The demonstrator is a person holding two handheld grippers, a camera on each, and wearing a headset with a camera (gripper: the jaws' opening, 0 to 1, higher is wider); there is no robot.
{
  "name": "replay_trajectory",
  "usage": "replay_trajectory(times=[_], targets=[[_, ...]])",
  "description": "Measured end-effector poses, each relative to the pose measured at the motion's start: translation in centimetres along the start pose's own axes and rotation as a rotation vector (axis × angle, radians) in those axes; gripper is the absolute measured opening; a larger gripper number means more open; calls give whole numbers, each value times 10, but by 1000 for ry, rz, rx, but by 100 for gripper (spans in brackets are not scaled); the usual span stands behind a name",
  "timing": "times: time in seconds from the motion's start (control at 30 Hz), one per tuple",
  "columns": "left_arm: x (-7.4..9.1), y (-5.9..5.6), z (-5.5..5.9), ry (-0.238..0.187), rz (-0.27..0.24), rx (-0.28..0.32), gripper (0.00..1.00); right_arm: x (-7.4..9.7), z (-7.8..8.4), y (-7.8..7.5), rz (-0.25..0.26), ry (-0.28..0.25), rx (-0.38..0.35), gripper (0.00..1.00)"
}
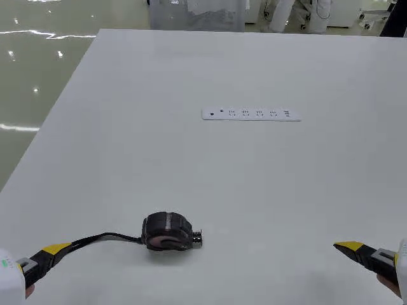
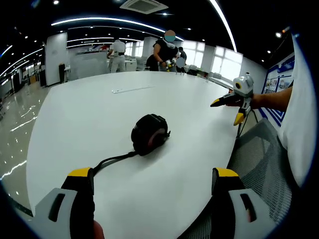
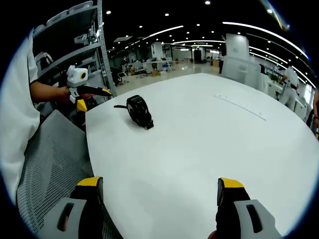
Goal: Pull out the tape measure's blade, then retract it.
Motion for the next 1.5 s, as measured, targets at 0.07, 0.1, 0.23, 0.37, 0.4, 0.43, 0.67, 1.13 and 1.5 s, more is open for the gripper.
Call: replay_trajectory(times=[0.07, 0.1, 0.23, 0.37, 0.4, 0.43, 0.67, 1.13, 1.5], targets=[[-1, 1, -1, -2, 2, -2, 95, -1, -2, -1, 1, -5, 1, 95], [-1, 1, -2, -3, 7, 1, 95, -1, -2, -1, 0, -3, 1, 95], [-3, 2, -6, -7, 14, -8, 93, -3, -3, -4, -4, 2, 6, 95], [-5, 4, -9, -5, 19, -22, 92, -5, -4, -5, -13, 9, 11, 95], [-6, 5, -10, -5, 22, -24, 92, -5, -4, -6, -16, 10, 13, 95], [-7, 5, -11, -5, 24, -25, 91, -6, -5, -6, -16, 11, 16, 95], [-15, 9, -15, 4, 43, -43, 90, -15, -8, -9, -37, 21, 35, 95], [-33, 14, -23, 33, 101, -89, 89, -35, -18, -15, -88, 37, 82, 96], [-51, 16, -27, 68, 158, -148, 89, -53, -27, -18, -129, 50, 124, 97]])
Point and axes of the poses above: the centre of the closed fingertips' face, and the gripper's own axes: x roughly backward along the fingers, y roughly to its left, z roughly out of its underside, the point moved 3 cm from there along x, roughly backward along the fingers, and after that the axes turned 1 degree about x, right-handed, at the moved point
